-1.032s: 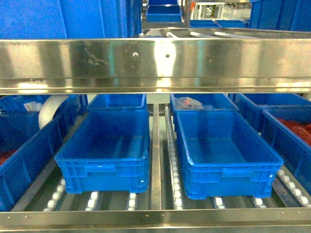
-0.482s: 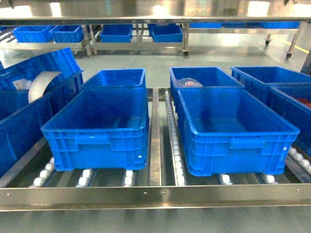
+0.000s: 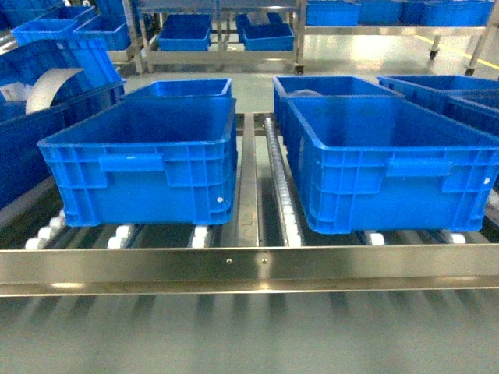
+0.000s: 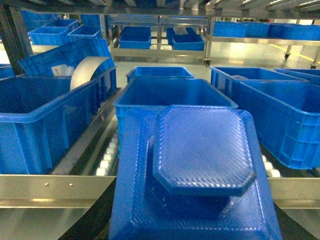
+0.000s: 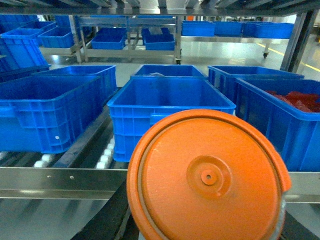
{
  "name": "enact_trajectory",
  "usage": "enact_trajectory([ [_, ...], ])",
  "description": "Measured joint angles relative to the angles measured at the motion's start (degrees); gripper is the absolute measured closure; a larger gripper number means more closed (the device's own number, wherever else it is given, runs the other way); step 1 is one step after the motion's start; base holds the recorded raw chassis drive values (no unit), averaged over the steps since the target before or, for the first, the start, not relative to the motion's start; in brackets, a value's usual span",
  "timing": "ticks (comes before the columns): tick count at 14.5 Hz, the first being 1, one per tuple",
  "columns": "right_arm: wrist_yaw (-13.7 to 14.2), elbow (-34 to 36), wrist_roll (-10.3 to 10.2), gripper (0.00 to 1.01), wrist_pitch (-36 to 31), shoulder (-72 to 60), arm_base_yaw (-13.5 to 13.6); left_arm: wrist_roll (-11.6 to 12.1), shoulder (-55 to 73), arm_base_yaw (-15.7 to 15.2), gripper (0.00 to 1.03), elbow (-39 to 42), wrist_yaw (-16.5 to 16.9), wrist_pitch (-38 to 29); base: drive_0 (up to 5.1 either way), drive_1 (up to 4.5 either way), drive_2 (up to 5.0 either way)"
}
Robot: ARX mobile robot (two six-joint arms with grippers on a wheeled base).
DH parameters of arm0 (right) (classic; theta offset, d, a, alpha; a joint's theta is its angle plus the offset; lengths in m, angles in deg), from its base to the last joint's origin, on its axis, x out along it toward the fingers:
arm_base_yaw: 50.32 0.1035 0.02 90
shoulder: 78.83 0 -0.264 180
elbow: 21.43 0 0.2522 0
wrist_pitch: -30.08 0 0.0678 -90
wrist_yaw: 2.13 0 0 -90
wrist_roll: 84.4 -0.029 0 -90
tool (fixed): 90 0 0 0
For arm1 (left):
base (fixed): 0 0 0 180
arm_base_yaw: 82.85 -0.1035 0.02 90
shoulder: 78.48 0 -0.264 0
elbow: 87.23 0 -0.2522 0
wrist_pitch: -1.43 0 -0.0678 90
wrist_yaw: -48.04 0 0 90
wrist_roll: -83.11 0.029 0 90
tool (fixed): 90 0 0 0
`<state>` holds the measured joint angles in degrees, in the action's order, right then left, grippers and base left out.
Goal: Sort blue parts and orange caps into right shelf containers
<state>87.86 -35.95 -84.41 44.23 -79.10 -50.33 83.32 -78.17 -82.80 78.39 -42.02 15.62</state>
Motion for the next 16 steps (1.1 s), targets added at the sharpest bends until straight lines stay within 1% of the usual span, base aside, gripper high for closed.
enact_trajectory([
  [13, -0.02, 0.00, 0.04, 0.57, 0.00, 0.00, 0.00, -0.02, 0.00, 0.00, 0.60, 0.00, 0.04, 0.02, 0.0, 0.00, 0.0],
  [16, -0.02, 0.00, 0.04, 0.57, -0.02, 0.00, 0.00, -0.02, 0.00, 0.00, 0.60, 0.00, 0.04, -0.02, 0.0, 4.20, -4.2],
])
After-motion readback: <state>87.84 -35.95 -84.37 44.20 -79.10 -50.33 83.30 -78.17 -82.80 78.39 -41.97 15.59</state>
